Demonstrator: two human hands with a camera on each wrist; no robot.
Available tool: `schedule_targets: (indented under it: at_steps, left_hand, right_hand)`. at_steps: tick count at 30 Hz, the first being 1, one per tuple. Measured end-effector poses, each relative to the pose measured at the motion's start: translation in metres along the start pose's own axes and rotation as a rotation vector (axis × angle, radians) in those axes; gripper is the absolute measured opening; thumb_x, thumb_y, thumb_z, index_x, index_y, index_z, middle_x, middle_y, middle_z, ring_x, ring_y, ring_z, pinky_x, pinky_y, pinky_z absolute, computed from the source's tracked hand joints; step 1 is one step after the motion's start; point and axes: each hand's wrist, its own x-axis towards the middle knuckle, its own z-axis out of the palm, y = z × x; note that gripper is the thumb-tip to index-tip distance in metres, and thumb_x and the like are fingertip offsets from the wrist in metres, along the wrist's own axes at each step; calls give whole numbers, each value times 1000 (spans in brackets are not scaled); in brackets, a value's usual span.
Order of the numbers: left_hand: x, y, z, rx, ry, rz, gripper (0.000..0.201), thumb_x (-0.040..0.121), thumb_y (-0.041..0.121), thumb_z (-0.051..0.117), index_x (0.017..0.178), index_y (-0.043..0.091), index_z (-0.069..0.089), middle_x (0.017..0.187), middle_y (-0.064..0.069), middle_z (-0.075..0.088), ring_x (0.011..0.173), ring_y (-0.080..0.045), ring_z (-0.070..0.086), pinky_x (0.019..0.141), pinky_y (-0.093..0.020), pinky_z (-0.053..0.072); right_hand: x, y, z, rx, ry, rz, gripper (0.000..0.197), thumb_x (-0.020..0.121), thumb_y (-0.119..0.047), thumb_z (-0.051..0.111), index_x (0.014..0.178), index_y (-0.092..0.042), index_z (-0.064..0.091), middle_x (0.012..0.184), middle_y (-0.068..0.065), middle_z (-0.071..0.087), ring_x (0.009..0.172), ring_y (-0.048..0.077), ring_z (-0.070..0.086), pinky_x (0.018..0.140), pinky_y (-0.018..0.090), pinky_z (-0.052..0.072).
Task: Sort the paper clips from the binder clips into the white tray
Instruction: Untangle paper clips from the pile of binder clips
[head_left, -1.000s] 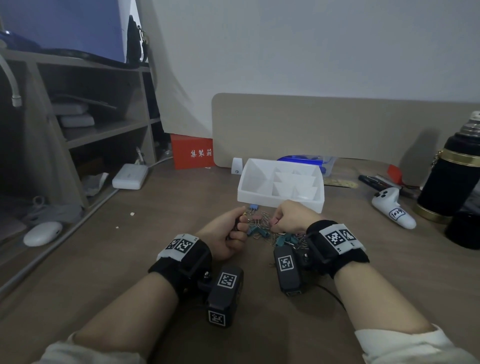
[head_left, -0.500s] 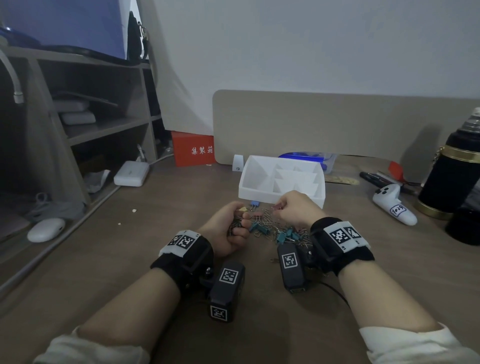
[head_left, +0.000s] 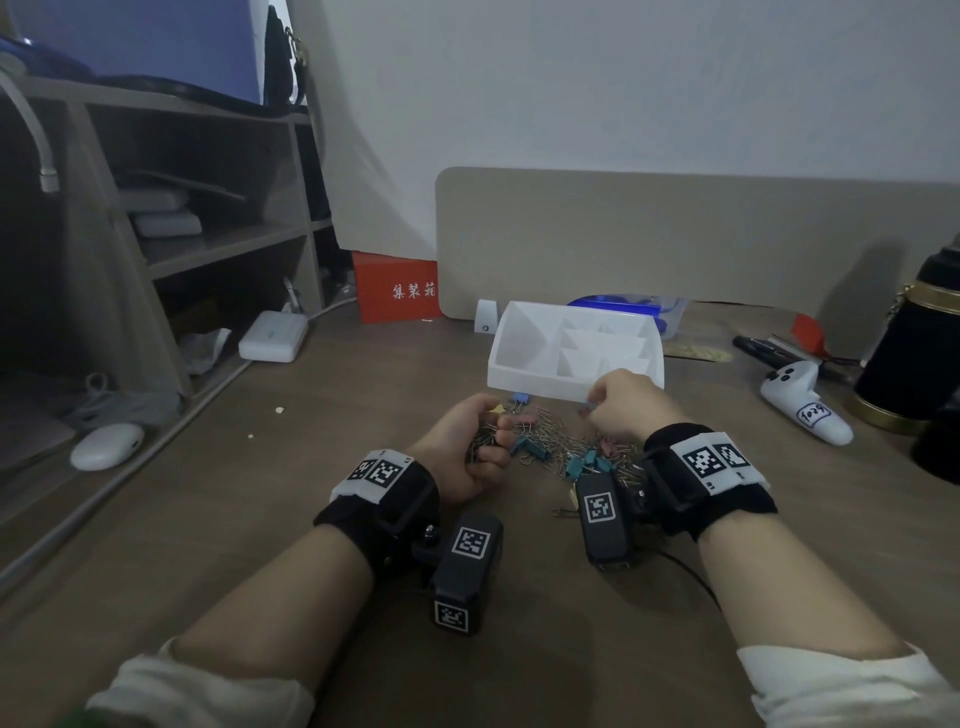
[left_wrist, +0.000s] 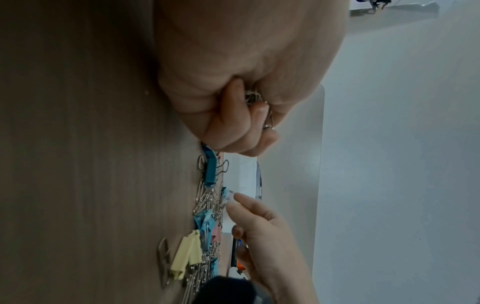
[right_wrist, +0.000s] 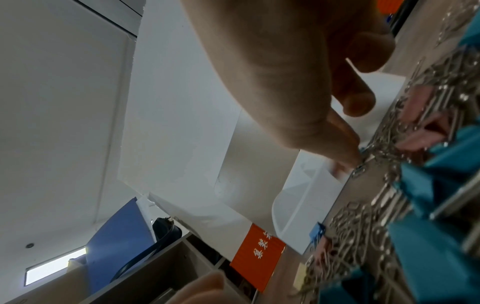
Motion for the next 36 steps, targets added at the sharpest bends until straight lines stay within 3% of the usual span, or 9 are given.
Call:
schedule_targets:
  at_steps: [2, 6, 11, 17, 22, 28, 36]
  left_hand:
    - [0, 0, 0, 14, -4, 1, 57, 96, 32, 37, 47, 14, 59, 47, 5, 37, 28, -4, 24, 29, -12, 11]
    - [0, 0, 0, 26, -11, -4, 64, 96, 32, 37, 40, 13, 59, 46, 6, 37, 28, -3, 23, 30, -12, 9]
    - [1, 0, 1, 51, -17, -5, 62, 95, 32, 37, 40, 13, 60, 47, 6, 37, 28, -3, 23, 29, -12, 9]
    - [1, -1, 0, 51, -16, -9, 59, 94, 30, 39, 41, 14, 58, 47, 6, 38, 28, -3, 24, 29, -12, 10]
    - [1, -1, 0, 35, -8, -8, 54, 94, 29, 39, 46, 14, 57, 47, 6, 38, 28, -3, 24, 28, -11, 11]
    - [3, 0, -1, 19, -1, -10, 52, 94, 28, 40, 46, 14, 55, 48, 5, 38, 28, -4, 24, 28, -10, 11]
    - [2, -1, 0, 18, 8, 4, 39, 95, 25, 40, 58, 15, 48, 48, 4, 38, 28, -4, 23, 29, -10, 10]
  right_hand:
    - [2, 2, -1, 34, -9, -28, 40, 85, -17, 66, 124, -15, 58, 119, 6, 61, 102, 23, 58, 91, 36, 51]
    - [-4, -8, -1, 113, -92, -208, 52, 85, -15, 65, 135, -19, 51, 128, 2, 55, 102, 15, 52, 78, 25, 46]
    - [-10, -17, 7, 55, -303, -297, 61, 86, -12, 63, 142, -23, 41, 136, 2, 52, 118, 18, 51, 94, 27, 44]
    - [-6, -14, 12, 49, -302, -310, 46, 86, -12, 61, 130, -26, 56, 123, 0, 63, 109, 18, 58, 95, 32, 48]
    - [-3, -10, 15, 82, -201, -299, 31, 86, -11, 65, 116, -21, 67, 103, -2, 64, 94, 14, 58, 78, 23, 43]
    - [-3, -10, 13, 65, -136, -284, 18, 86, -11, 67, 104, -15, 69, 92, -1, 61, 84, 13, 57, 69, 20, 41]
    - [-10, -14, 9, 58, -92, -275, 8, 88, -12, 65, 94, -12, 71, 84, -3, 59, 82, 15, 57, 73, 25, 45]
